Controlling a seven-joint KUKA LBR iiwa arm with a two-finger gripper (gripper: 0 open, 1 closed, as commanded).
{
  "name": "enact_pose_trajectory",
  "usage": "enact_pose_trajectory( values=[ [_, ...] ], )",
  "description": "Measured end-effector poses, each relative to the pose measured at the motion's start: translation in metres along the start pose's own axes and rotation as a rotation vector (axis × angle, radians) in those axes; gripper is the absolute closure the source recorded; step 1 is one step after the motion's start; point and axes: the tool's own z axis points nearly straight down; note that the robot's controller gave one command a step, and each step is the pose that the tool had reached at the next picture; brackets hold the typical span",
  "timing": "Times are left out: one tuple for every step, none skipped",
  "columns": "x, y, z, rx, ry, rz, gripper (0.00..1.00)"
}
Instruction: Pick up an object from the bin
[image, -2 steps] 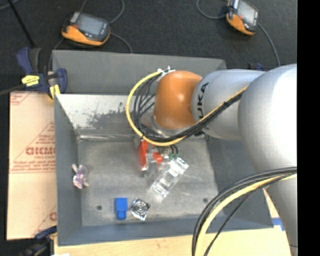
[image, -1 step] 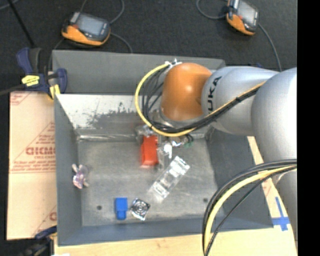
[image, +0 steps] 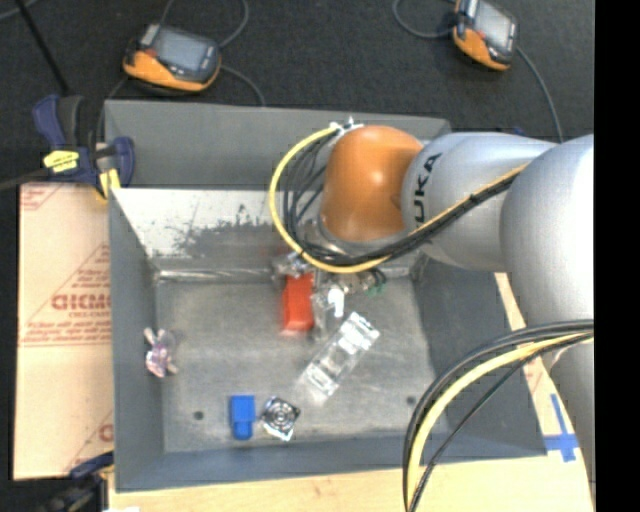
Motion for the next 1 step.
enact_pose_trajectory(
  values=[
    [-0.0012, 0.0195, -0.1516, 0.005, -0.004, -0.025, 1.0]
  ],
)
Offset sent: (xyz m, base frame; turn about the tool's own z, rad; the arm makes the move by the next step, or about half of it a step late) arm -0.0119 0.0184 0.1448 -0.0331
